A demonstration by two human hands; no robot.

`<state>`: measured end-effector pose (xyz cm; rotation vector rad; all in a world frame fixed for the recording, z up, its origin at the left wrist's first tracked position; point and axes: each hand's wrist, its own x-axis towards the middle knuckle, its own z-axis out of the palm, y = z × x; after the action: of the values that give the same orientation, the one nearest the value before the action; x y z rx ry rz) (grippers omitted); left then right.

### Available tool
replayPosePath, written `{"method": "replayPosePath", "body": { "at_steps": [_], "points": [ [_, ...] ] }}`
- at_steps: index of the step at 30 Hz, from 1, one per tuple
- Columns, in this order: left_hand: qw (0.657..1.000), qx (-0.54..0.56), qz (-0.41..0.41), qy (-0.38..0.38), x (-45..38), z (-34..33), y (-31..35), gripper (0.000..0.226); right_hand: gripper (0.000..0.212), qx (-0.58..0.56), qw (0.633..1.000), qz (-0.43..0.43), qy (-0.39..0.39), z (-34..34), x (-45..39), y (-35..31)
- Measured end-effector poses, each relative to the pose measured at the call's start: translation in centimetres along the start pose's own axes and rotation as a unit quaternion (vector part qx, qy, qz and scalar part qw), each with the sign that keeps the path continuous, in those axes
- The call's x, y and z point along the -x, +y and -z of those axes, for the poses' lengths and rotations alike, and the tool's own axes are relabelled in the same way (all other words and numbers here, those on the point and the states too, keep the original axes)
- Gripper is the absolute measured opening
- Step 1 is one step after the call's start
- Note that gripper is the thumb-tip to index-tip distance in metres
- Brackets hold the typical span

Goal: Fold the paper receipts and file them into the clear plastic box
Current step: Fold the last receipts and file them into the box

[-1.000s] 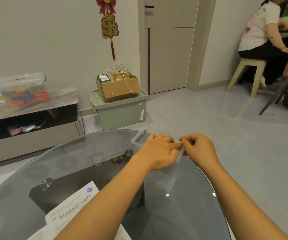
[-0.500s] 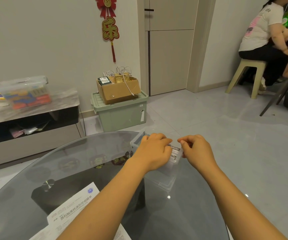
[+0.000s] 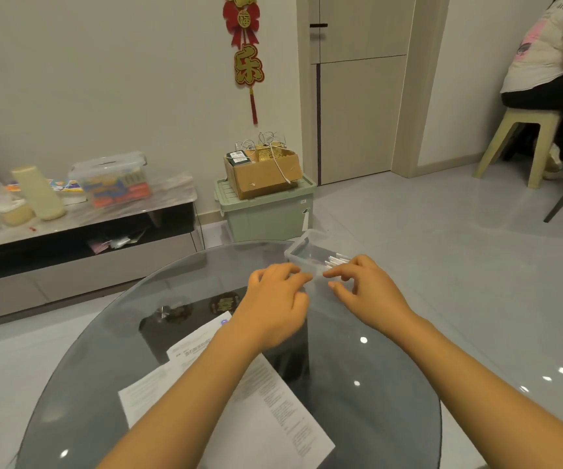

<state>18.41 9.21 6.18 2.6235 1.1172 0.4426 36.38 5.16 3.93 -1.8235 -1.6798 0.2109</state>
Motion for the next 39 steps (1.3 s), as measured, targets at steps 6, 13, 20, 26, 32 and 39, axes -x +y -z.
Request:
{"method": "replayPosePath", "body": {
  "at_steps": [6,13,20,26,32,39],
  "points": [
    [0.991,-0.031,0.091,-0.093,8.2,0.8,-1.0,0.042,0.025,-0.009,0.991,0.067,-0.112,-1.3,4.4,-4.1],
    [0.974,-0.005,0.161,-0.162,15.3,0.0,-2.5,0.041,0.028,0.028,0.948,0.136,-0.286,-3.5,8.1,-7.0],
    [0.973,-0.019,0.111,-0.2,18.0,-0.8,-3.6,0.073,0.041,0.061,0.902,0.223,-0.365,-4.9,9.2,-6.6],
    [0.968,-0.023,0.102,-0.228,20.1,-1.8,-3.9,0.093,0.059,0.045,0.892,0.239,-0.38,-5.3,9.9,-6.5],
    [0.981,-0.002,0.098,-0.167,21.0,-2.4,-4.1,0.065,0.041,0.04,0.892,0.264,-0.365,-5.9,10.4,-7.3],
    [0.988,0.036,0.107,-0.102,21.0,-2.2,-4.3,0.038,0.019,-0.011,0.93,0.19,-0.314,-6.3,10.4,-7.6]
  ]
}}
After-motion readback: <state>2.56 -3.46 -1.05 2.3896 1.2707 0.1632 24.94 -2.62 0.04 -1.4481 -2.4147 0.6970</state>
